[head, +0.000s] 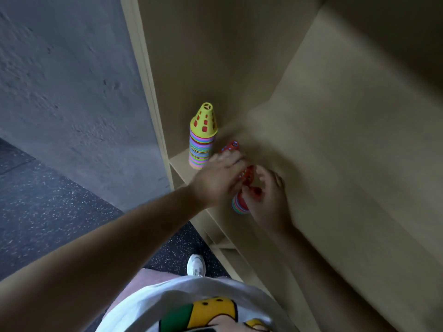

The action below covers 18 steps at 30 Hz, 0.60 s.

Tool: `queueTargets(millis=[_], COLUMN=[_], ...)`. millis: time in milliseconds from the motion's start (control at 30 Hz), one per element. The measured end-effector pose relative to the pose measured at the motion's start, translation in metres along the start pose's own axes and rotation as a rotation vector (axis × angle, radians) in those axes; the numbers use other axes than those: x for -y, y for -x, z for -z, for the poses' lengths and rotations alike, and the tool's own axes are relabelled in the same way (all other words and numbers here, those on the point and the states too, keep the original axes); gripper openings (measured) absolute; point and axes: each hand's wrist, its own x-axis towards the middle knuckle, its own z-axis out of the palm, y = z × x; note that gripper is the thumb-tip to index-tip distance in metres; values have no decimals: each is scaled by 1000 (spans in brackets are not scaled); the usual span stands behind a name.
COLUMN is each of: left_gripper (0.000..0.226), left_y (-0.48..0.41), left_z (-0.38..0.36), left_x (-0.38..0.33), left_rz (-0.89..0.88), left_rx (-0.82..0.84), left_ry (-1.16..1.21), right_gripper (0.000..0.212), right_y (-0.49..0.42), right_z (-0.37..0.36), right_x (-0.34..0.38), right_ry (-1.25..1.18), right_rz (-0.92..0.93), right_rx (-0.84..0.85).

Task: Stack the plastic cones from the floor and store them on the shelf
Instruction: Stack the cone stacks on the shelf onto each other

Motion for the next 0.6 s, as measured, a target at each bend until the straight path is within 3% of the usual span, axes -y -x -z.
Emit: queueTargets(millis=[167,333,467,600], left_gripper=[41,48,44,43], left_y=[-2,3,7,19], left_z=[-42,-65,-64,-60], left_x=[-25,-27,-27,-19], left_rz=[-81,-39,56,188], left_rx=[187,373,360,311], left_ry=[93,169,258,362], right_gripper=[62,75,56,96], right_y=[29,35,31,27], right_z=[1,-9,-25,-66], right_x=[-45,-71,-80,-122], right_ry=[-25,-1,-62,-253], right_rz=[-176,-299,-410,-576], right_rx=[37,188,273,367])
